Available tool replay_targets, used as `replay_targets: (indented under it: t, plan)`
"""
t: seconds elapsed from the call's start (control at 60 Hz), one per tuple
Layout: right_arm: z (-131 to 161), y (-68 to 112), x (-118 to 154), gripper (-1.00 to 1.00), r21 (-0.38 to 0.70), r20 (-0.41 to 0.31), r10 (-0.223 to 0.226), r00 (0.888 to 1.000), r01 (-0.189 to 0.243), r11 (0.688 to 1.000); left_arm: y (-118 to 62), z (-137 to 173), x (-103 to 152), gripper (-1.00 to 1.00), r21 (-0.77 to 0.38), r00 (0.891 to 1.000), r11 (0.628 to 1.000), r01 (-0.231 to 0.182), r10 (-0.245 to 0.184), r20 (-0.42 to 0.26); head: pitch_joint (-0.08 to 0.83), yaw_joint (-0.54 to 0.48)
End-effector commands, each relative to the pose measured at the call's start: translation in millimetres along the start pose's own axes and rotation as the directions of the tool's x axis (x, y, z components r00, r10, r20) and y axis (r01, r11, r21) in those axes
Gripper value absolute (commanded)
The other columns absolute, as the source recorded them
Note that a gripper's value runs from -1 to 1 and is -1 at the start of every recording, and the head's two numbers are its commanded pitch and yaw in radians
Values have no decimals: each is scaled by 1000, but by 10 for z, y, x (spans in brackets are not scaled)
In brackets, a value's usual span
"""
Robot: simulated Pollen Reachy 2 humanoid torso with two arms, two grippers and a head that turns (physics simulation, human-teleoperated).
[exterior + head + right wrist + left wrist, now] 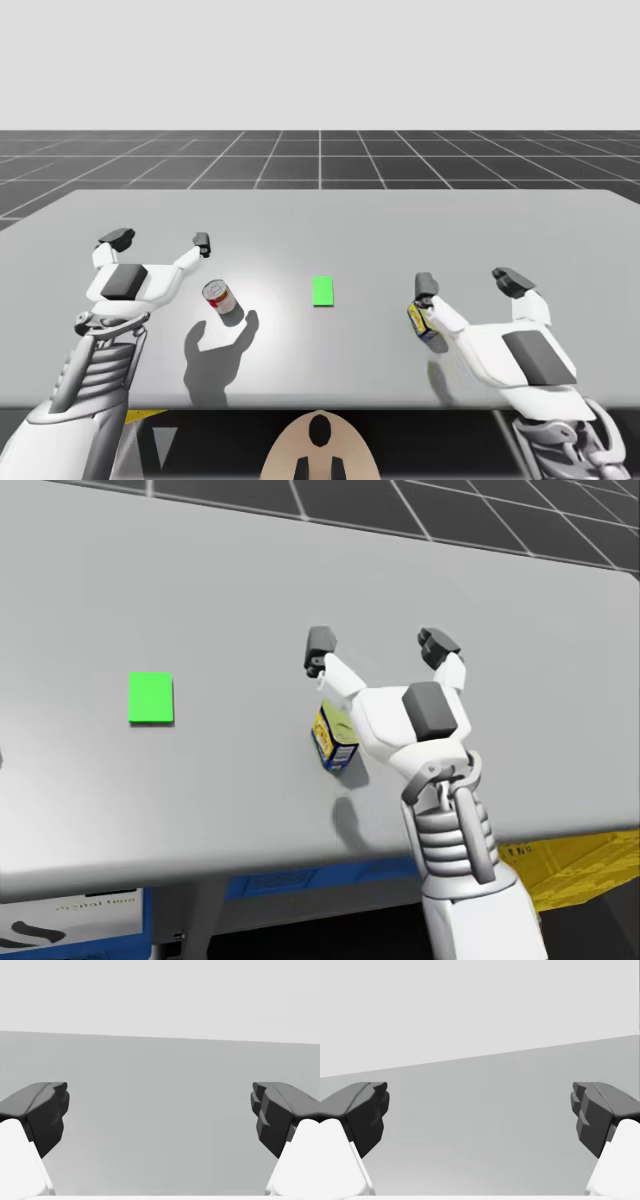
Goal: Look at the card. If it is red, pick the object on the left. If it is green, pick the object on the right.
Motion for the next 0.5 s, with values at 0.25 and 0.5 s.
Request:
replay_targets:
  t: [0.25, 0.5]
  plan:
    - [754, 187, -665, -1000, 23, -76, -78, 994, 80, 997, -19, -8, -20, -1000, -4, 1000, 1000, 4, -4, -7, 715, -357]
    - [625, 176, -1037, -1000, -3, -214, -110, 971, 112, 994, -26, -12, -27, -1000, -1, 1000, 1000, 6, -6, -9, 706, -367]
